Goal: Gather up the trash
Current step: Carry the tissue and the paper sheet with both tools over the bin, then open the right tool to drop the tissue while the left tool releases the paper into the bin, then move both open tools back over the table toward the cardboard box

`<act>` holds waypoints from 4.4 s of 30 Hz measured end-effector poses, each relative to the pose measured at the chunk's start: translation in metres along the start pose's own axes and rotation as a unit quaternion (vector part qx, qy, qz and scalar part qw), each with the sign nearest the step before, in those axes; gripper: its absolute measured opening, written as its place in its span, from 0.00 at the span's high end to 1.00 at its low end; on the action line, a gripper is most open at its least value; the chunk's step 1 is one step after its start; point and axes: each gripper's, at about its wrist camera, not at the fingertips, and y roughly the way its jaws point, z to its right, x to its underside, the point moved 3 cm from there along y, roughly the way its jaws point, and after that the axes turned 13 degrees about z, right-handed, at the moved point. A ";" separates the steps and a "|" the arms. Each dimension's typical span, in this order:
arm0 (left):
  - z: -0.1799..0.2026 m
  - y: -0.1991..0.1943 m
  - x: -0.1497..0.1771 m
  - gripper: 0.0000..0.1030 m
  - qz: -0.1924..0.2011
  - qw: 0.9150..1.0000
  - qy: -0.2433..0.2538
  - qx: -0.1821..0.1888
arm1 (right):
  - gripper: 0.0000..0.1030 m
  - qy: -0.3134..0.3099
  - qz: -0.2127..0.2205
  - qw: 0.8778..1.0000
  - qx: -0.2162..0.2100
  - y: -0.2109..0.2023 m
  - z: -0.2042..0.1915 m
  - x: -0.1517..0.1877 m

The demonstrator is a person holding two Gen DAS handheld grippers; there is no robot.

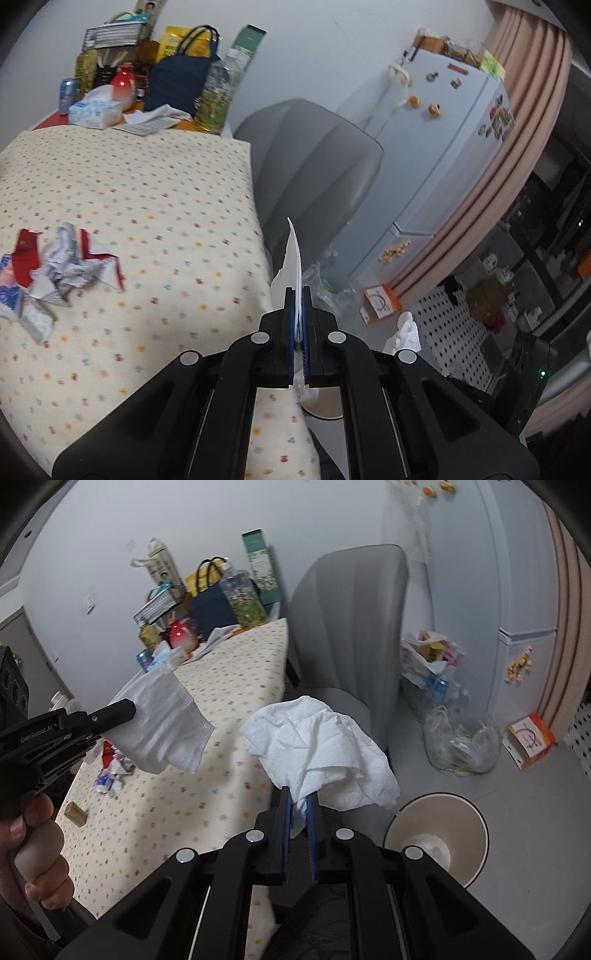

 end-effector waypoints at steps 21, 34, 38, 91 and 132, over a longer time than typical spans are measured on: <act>0.073 0.117 0.063 0.96 -0.119 0.991 0.050 0.015 | 0.89 0.110 -0.050 0.991 0.064 0.058 0.144 0.050; 0.099 0.159 0.096 0.96 -0.167 0.983 0.078 0.021 | 0.46 0.170 -0.078 0.977 0.105 0.076 0.202 0.091; 0.109 0.166 0.104 0.96 -0.176 0.980 0.087 0.023 | 0.46 0.176 -0.065 0.976 0.108 0.062 0.210 0.088; 0.092 0.101 0.038 0.06 -0.068 0.996 0.053 0.011 | 0.07 0.085 0.057 0.987 0.121 -0.029 0.140 0.001; -0.180 -0.146 -0.022 0.06 0.112 0.967 -0.049 -0.224 | 0.07 -0.085 0.032 0.995 -0.048 0.007 -0.132 -0.033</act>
